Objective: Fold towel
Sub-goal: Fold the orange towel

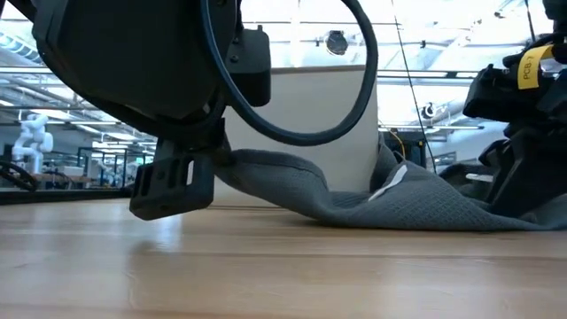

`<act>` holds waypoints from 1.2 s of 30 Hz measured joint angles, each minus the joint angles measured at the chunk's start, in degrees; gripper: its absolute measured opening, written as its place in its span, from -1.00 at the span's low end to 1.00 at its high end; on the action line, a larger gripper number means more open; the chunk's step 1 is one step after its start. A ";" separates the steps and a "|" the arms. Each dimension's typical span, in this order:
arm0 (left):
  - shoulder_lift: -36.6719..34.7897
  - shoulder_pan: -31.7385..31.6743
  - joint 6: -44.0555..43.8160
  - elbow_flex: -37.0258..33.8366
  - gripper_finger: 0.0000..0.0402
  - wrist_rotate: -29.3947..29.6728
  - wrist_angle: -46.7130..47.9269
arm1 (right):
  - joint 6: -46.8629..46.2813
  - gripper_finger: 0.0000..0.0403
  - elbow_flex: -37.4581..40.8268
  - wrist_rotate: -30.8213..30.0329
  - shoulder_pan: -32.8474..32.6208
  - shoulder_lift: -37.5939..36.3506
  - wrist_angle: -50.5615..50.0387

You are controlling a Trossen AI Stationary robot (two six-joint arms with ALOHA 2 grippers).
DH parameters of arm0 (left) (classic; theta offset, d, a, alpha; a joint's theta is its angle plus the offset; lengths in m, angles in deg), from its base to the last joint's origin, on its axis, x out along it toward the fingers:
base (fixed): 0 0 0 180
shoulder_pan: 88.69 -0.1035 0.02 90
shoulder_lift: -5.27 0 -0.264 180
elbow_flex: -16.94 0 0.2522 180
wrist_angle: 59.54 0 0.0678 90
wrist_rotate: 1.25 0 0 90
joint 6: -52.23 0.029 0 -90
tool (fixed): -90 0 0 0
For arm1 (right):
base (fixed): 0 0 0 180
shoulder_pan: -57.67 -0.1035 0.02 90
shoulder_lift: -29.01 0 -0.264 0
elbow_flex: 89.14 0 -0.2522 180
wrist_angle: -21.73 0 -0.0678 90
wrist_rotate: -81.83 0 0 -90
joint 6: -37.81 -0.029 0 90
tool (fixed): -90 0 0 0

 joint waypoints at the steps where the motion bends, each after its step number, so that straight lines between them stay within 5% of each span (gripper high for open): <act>1: 0.00 0.00 0.07 0.00 -1.00 0.04 -0.32 | 0.02 -0.47 0.02 0.20 0.00 -0.20 -0.14; 6: 0.00 -0.15 4.35 -0.02 -1.00 0.57 -5.50 | 2.85 -0.94 0.18 1.94 -0.79 -1.90 -0.84; 16: -0.07 -2.14 20.27 0.00 -1.00 1.63 -21.44 | 7.47 -0.99 0.21 0.96 -2.82 -11.61 -3.75; 28: -2.77 -5.04 45.38 -0.02 -1.00 6.40 -44.47 | 25.32 -1.00 0.19 -0.03 -8.58 -34.85 -4.44; 32: -3.81 -5.57 59.35 0.02 -1.00 2.52 -57.48 | 32.24 -1.00 0.19 -0.13 -10.77 -41.00 -4.11; 36: -4.62 -6.20 71.62 0.02 -1.00 -8.89 -68.13 | 39.06 -1.00 0.18 0.20 -12.65 -45.09 -1.93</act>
